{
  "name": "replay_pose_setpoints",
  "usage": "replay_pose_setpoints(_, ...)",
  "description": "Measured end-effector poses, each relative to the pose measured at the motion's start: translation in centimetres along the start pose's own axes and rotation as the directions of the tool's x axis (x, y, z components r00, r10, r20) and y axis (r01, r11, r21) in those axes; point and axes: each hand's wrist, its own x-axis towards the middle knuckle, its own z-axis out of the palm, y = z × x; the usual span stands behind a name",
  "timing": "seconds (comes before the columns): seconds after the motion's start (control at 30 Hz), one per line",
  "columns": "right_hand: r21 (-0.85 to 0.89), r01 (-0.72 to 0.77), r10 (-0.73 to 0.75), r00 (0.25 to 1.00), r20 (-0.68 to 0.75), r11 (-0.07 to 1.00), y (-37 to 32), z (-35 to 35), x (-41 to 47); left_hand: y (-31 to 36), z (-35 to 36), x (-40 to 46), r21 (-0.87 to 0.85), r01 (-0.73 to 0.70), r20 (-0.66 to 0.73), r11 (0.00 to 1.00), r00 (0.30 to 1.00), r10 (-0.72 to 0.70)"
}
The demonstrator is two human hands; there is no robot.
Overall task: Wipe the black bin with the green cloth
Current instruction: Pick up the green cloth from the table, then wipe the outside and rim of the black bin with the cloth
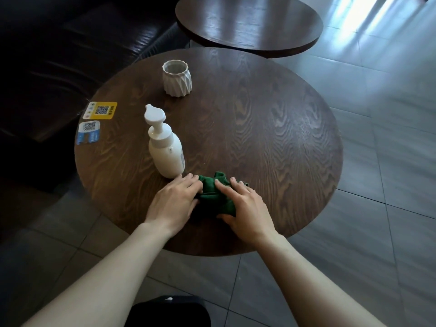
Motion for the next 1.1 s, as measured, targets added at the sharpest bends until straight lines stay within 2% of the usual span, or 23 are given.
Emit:
replay_pose_setpoints(0.17, -0.027, 0.024, -0.028, 0.989, -0.142, 0.999, -1.2, -0.3, -0.5, 0.3, -1.0, -1.4, -0.006, 0.028, 0.004, 1.000, 1.000, -0.028)
replay_pose_setpoints(0.53, 0.006, 0.115, -0.108, 0.951, -0.290, 0.993, -8.0, -1.0, -4.0, -1.2, -5.3, -8.5, -0.037, 0.090, -0.114, 0.995, 0.989, -0.094)
replay_pose_setpoints(0.67, 0.010, 0.161, -0.150, 0.937, -0.315, 0.987, -11.2, -0.9, -6.1, -2.0, -7.2, -11.9, -0.053, 0.092, -0.136, 0.994, 0.986, -0.098)
replay_pose_setpoints(0.83, 0.011, 0.189, -0.175, 0.926, -0.335, 0.982, -15.6, -0.6, -9.9, -3.3, -9.1, -17.2, -0.094, 0.029, -0.167, 0.995, 0.985, -0.045)
replay_pose_setpoints(1.1, -0.034, 0.216, -0.214, 0.914, -0.344, 0.976, -22.6, 1.3, -17.4, -5.4, -11.3, -26.6, -0.098, -0.044, -0.146, 0.994, 0.989, 0.029)
